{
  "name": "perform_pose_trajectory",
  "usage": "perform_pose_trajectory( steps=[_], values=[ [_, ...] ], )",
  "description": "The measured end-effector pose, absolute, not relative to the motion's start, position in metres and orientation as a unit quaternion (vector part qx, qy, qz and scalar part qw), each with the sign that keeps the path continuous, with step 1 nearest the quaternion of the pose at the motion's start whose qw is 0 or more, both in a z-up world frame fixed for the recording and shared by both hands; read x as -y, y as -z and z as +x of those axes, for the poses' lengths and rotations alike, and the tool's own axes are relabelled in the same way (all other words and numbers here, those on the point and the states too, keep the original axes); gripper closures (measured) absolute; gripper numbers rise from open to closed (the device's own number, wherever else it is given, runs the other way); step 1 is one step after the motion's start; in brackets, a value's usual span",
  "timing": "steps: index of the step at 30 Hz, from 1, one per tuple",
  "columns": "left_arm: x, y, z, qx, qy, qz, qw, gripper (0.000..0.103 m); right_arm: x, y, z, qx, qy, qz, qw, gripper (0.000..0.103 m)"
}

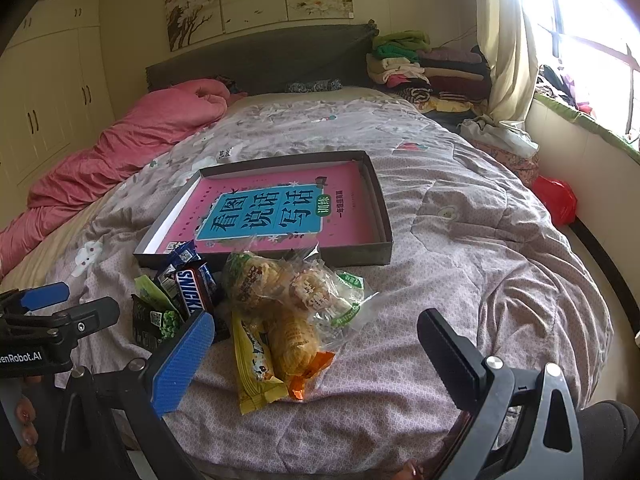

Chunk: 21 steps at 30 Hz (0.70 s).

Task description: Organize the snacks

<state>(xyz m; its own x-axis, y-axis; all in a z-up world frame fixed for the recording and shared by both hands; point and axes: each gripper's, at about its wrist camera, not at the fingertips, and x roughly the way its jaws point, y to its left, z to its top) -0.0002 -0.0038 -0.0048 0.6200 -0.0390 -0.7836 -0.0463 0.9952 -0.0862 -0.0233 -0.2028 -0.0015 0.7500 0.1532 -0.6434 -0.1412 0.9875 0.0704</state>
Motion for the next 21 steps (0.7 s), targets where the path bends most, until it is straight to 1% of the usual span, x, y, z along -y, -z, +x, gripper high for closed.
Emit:
perform_pose_trajectory(
  steps=[21],
  values=[
    [0.0049, 0.0076, 0.0002, -0.441, 0.001, -0.049, 0.896, 0.000, 0.2024, 0.0021, -0.0228, -0.347, -0.082, 0.010, 0.934, 0.000]
  ],
)
